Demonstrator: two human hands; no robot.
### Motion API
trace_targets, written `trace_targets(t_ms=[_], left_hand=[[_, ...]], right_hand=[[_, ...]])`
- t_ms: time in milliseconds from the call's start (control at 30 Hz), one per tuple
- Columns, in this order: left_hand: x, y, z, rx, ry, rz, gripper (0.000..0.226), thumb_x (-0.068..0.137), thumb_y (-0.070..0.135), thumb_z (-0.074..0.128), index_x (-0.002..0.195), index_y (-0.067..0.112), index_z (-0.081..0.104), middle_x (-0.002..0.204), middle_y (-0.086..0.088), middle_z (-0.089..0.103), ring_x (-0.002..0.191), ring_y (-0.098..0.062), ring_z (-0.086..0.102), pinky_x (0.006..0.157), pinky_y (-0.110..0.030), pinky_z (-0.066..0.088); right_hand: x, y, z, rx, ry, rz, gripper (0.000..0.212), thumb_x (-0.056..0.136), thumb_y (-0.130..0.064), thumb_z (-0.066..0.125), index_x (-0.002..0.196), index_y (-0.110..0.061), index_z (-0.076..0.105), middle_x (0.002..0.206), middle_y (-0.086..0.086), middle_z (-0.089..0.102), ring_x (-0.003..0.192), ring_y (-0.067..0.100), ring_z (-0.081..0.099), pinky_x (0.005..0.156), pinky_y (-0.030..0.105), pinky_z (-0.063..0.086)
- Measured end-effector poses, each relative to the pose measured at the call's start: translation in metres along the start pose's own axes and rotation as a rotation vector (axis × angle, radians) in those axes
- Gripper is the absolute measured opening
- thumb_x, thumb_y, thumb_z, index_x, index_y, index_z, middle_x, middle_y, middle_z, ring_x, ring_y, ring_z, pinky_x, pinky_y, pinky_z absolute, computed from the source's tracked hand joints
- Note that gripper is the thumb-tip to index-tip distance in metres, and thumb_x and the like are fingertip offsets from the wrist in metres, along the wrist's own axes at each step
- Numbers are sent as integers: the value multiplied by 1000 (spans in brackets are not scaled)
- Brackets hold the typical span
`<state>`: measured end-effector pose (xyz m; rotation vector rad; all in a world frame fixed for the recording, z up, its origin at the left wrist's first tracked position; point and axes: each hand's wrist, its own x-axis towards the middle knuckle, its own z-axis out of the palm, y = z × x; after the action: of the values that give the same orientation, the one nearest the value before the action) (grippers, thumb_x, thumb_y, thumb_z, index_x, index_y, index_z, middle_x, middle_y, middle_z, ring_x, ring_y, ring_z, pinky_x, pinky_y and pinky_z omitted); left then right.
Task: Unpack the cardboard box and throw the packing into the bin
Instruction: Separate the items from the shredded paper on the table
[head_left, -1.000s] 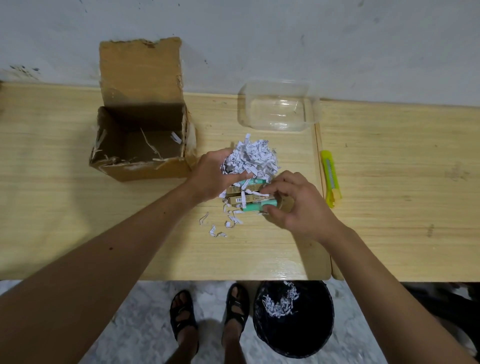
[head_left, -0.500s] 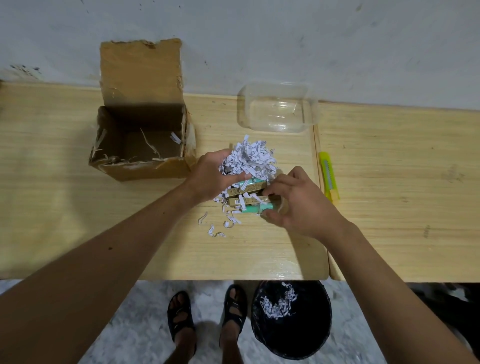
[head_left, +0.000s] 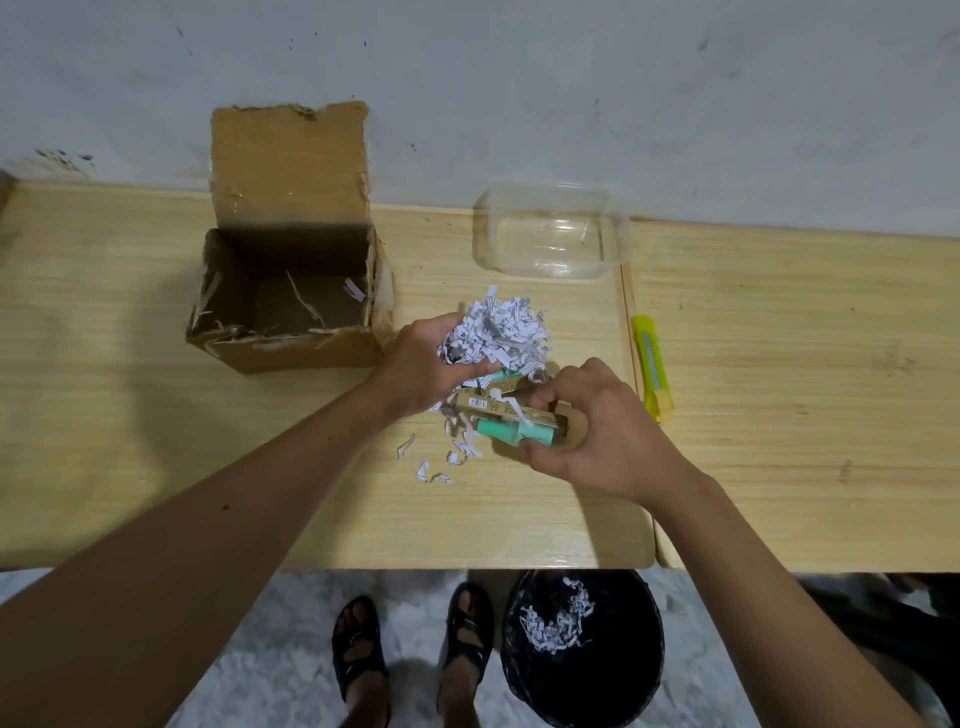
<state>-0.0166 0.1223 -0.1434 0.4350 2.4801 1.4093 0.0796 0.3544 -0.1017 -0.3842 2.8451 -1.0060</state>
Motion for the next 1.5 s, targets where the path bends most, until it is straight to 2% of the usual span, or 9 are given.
trace_targets(t_ms=[300,467,567,633,733,1033,1133,1300,1500], left_hand=[[-1,1,-1,4,0,-28,61,80,32,89,129,4,67,118,-2,77,109,-13,72,99,-29,55],[1,-4,1,43,-9,-16,52,79,11,88,126,0,68,106,-5,76,79,-4,67,75,-21,53],[1,-5,1,75,17,4,69,77,26,90,133,-2,63,119,-9,74,105,-20,70,96,-33,55],[2,-6,1,78,21,-4,80,76,36,89,138,-4,58,128,-7,69,114,-19,65,99,-28,50],[3,-6,2,71,8,-7,71,77,41,88,130,1,64,106,0,72,94,-14,64,82,-17,48],[4,-5,1,-62,-80,-101,29,79,33,89,102,30,71,84,-8,78,69,-28,68,71,-38,58],[4,-5,-2,-109,-109,-135,26,81,29,88,100,31,72,72,1,73,55,-12,56,59,-27,49],[5,-5,-3,-135,-136,-134,29,78,38,88,102,36,73,89,-14,78,69,-17,64,68,-43,59],[5,-9,-3,-122,-114,-113,28,77,39,89,101,37,74,89,-11,79,72,-29,72,74,-46,61]], right_hand=[[-5,2,-13,299,80,93,33,73,-39,82,101,-22,78,91,-11,69,78,9,59,70,21,46],[-6,6,-27,456,114,101,29,80,-14,88,106,-17,77,99,-8,72,83,21,63,76,30,51],[-3,16,-41,478,147,121,29,82,-10,86,109,-14,76,103,-15,73,91,14,66,82,29,52],[0,27,-51,470,190,136,29,85,-9,84,112,-15,75,107,-8,74,99,19,69,88,36,56],[10,50,-64,431,270,180,29,89,-10,80,116,-16,72,116,-2,75,109,23,70,96,45,57],[59,93,-57,86,249,226,38,89,-8,77,127,-14,71,116,2,55,97,6,62,101,23,54],[70,98,-50,50,224,228,40,90,-8,77,129,-12,70,116,-2,53,104,12,60,104,27,52],[71,109,-48,20,241,233,42,90,-13,77,130,-12,68,124,0,62,111,19,64,105,37,54],[58,91,-46,44,386,223,46,87,-16,80,130,-16,67,129,-1,63,116,13,62,103,30,51]])
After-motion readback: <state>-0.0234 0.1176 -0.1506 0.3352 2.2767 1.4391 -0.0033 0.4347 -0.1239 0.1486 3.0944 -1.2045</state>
